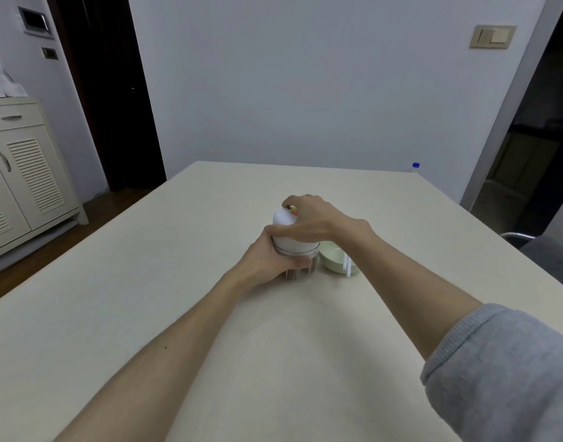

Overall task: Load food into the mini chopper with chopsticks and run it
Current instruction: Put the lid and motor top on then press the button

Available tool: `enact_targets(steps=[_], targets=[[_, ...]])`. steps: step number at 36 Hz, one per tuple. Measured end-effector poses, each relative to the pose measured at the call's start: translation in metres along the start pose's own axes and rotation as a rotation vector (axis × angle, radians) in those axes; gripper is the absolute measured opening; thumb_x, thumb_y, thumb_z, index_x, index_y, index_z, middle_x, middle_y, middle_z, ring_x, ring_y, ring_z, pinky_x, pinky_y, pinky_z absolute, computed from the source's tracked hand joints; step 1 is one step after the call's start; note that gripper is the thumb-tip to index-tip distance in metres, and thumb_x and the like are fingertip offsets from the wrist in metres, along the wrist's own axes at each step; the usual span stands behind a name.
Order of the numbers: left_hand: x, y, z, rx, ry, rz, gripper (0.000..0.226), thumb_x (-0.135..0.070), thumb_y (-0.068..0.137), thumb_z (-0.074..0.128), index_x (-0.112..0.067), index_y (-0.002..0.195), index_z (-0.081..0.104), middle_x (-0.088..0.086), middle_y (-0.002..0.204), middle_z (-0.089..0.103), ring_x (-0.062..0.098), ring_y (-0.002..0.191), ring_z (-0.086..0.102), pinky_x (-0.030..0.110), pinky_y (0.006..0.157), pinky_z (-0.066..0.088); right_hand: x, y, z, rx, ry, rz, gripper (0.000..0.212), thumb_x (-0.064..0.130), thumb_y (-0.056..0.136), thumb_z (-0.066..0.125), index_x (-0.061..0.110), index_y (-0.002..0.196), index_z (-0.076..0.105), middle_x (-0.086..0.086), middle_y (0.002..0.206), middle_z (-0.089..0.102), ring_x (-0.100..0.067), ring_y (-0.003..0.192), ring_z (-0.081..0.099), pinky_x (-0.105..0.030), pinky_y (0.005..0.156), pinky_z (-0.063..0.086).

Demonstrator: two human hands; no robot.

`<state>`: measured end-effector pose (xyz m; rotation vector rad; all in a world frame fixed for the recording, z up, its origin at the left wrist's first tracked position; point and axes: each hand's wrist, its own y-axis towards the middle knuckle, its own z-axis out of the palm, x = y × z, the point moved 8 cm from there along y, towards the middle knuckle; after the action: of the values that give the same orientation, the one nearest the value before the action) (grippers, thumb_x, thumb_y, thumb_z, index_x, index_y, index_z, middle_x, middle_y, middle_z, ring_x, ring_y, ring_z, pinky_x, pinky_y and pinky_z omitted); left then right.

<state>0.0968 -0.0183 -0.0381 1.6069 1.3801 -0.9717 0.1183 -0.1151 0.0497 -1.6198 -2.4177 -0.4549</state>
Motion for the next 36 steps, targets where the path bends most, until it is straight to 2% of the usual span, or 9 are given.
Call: enact_targets(steps=[3,10,18,22,25,28,31,33,36], targets=[[0.002,0.0,-0.001,-0.007,-0.002,-0.013,0.091,-0.053,0.051,0.091,-0.039,0.128,0.045,-0.02,0.115,0.064,0.003,0.107,0.062,0.034,0.092,0.055,0.001,0.0,-0.001,0.019,0.064,-0.024,0.069,0.058,0.082,0.068,0.022,0.139,0.052,-0.002,0.136,0.056,-0.023,0.122,0.05,-0.033,0.09,0.043],[0.0,-0.001,-0.001,0.015,-0.016,-0.008,0.094,-0.051,0.051,0.092,-0.035,0.131,0.046,-0.014,0.12,0.065,0.009,0.111,0.062,0.04,0.095,0.054,0.002,-0.003,-0.002,0.056,0.177,-0.091,0.062,0.042,0.083,0.071,0.029,0.14,0.051,0.002,0.14,0.054,-0.011,0.105,0.045,-0.025,0.085,0.035],[-0.006,-0.003,0.0,0.057,-0.033,0.033,0.077,-0.04,0.058,0.091,-0.044,0.122,0.049,-0.019,0.113,0.068,0.003,0.107,0.064,0.039,0.097,0.053,0.003,-0.003,0.0,0.072,0.216,-0.123,0.059,0.033,0.079,0.071,0.033,0.136,0.055,0.007,0.14,0.056,-0.01,0.112,0.048,-0.024,0.088,0.037],[-0.007,-0.001,0.001,0.068,-0.043,0.058,0.081,-0.031,0.065,0.091,-0.04,0.131,0.046,-0.018,0.117,0.067,0.005,0.111,0.063,0.038,0.098,0.052,0.003,-0.004,0.001,0.075,0.238,-0.124,0.064,0.032,0.079,0.071,0.033,0.14,0.051,0.01,0.134,0.057,-0.013,0.113,0.05,-0.024,0.085,0.037],[-0.011,-0.001,0.002,0.094,-0.026,0.089,0.072,-0.028,0.067,0.089,-0.055,0.118,0.045,-0.028,0.11,0.067,-0.006,0.103,0.063,0.026,0.093,0.054,0.003,-0.005,0.003,0.07,0.243,-0.132,0.065,0.03,0.08,0.07,0.032,0.141,0.049,0.012,0.13,0.058,-0.014,0.111,0.05,-0.023,0.085,0.037],[-0.01,-0.002,0.002,0.095,-0.033,0.094,0.074,-0.029,0.068,0.09,-0.053,0.122,0.045,-0.032,0.109,0.066,-0.012,0.1,0.062,0.014,0.082,0.053,0.002,-0.006,0.004,0.064,0.252,-0.126,0.059,0.032,0.084,0.067,0.031,0.14,0.051,0.011,0.134,0.058,-0.014,0.116,0.051,-0.023,0.088,0.036],[-0.004,-0.001,0.0,0.062,-0.037,0.06,0.08,-0.039,0.062,0.091,-0.039,0.13,0.048,-0.023,0.112,0.066,-0.008,0.101,0.063,0.017,0.082,0.053,0.002,-0.006,0.005,0.051,0.24,-0.124,0.05,0.043,0.088,0.064,0.03,0.136,0.057,0.011,0.14,0.057,-0.013,0.125,0.05,-0.025,0.094,0.036],[-0.004,0.0,0.001,0.058,-0.018,0.063,0.082,-0.041,0.061,0.091,-0.036,0.131,0.049,-0.018,0.115,0.067,-0.002,0.105,0.064,0.023,0.087,0.053,0.005,-0.007,0.007,0.039,0.197,-0.142,0.045,0.048,0.089,0.062,0.033,0.131,0.061,0.01,0.139,0.056,-0.015,0.126,0.05,-0.03,0.101,0.039],[-0.006,0.0,0.001,0.048,-0.004,0.065,0.073,-0.038,0.062,0.091,-0.035,0.125,0.054,-0.017,0.109,0.07,-0.004,0.098,0.066,0.022,0.083,0.053,0.008,-0.007,0.01,0.002,0.099,-0.171,0.037,0.049,0.092,0.057,0.037,0.127,0.062,0.009,0.14,0.055,-0.02,0.126,0.049,-0.04,0.107,0.039]])
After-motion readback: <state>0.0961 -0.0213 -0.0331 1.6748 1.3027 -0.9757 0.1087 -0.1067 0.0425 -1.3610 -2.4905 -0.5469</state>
